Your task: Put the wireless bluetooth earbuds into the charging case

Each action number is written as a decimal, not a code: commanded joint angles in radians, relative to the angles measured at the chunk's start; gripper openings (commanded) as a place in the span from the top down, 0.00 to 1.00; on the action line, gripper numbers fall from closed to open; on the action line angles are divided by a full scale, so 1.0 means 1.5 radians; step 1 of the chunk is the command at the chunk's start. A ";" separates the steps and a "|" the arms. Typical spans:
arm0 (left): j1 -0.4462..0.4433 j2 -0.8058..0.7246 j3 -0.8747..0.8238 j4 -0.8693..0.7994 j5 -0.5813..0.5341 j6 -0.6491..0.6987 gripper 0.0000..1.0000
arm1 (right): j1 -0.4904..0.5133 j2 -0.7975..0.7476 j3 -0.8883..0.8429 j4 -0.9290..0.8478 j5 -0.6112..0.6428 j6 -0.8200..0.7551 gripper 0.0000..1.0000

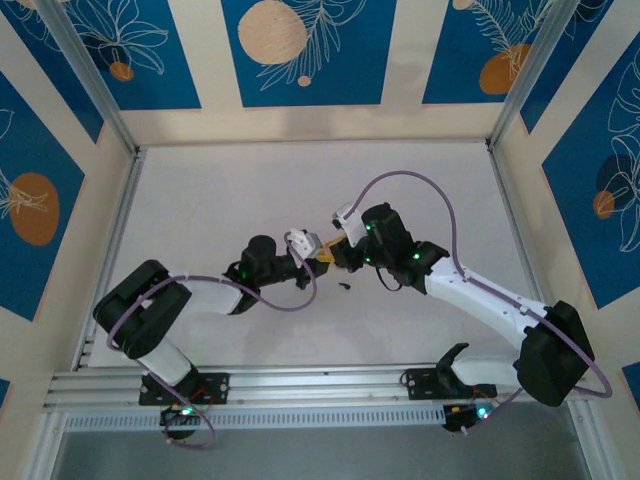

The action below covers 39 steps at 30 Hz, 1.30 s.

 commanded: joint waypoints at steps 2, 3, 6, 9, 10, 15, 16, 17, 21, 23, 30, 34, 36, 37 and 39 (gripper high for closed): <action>-0.006 -0.041 0.009 0.071 0.012 0.014 0.96 | -0.003 0.008 -0.001 -0.074 0.037 -0.021 0.82; -0.007 -0.041 0.008 0.070 0.011 0.015 0.96 | -0.003 0.007 -0.002 -0.072 0.032 -0.021 0.82; -0.006 -0.040 0.009 0.070 0.013 0.015 0.96 | -0.002 0.001 -0.001 -0.063 0.009 -0.022 0.82; -0.006 -0.040 0.009 0.075 0.016 0.013 0.96 | 0.000 -0.001 -0.001 -0.055 -0.016 -0.024 0.82; -0.006 -0.041 0.009 0.075 0.017 0.013 0.95 | 0.000 0.000 -0.001 -0.054 -0.022 -0.024 0.82; -0.007 -0.042 0.009 0.079 0.020 0.011 0.95 | 0.001 0.009 -0.003 -0.052 -0.046 -0.015 0.81; -0.006 -0.042 0.009 0.079 0.020 0.010 0.95 | 0.001 0.010 -0.004 -0.049 -0.049 -0.013 0.81; -0.006 -0.042 0.008 0.080 0.021 0.010 0.95 | 0.001 0.010 -0.005 -0.047 -0.051 -0.010 0.80; -0.006 -0.043 0.006 0.083 0.020 0.008 0.95 | -0.004 0.012 -0.005 -0.046 -0.047 -0.003 0.79; -0.006 -0.041 0.005 0.089 0.019 0.005 0.95 | -0.006 0.014 -0.004 -0.045 -0.047 0.003 0.78; -0.007 -0.026 0.000 0.117 0.017 -0.006 0.95 | -0.023 0.019 -0.004 -0.036 -0.051 0.027 0.74; -0.007 -0.024 -0.002 0.119 0.015 -0.006 0.95 | -0.033 0.016 -0.005 -0.032 -0.058 0.038 0.69; -0.006 -0.024 -0.003 0.120 0.015 -0.006 0.95 | -0.038 0.012 -0.006 -0.027 -0.065 0.043 0.66; -0.006 -0.024 -0.003 0.120 0.014 -0.006 0.95 | -0.041 0.011 -0.007 -0.024 -0.069 0.045 0.64; -0.006 -0.024 -0.004 0.120 0.013 -0.005 0.95 | -0.045 0.005 -0.009 -0.019 -0.077 0.048 0.62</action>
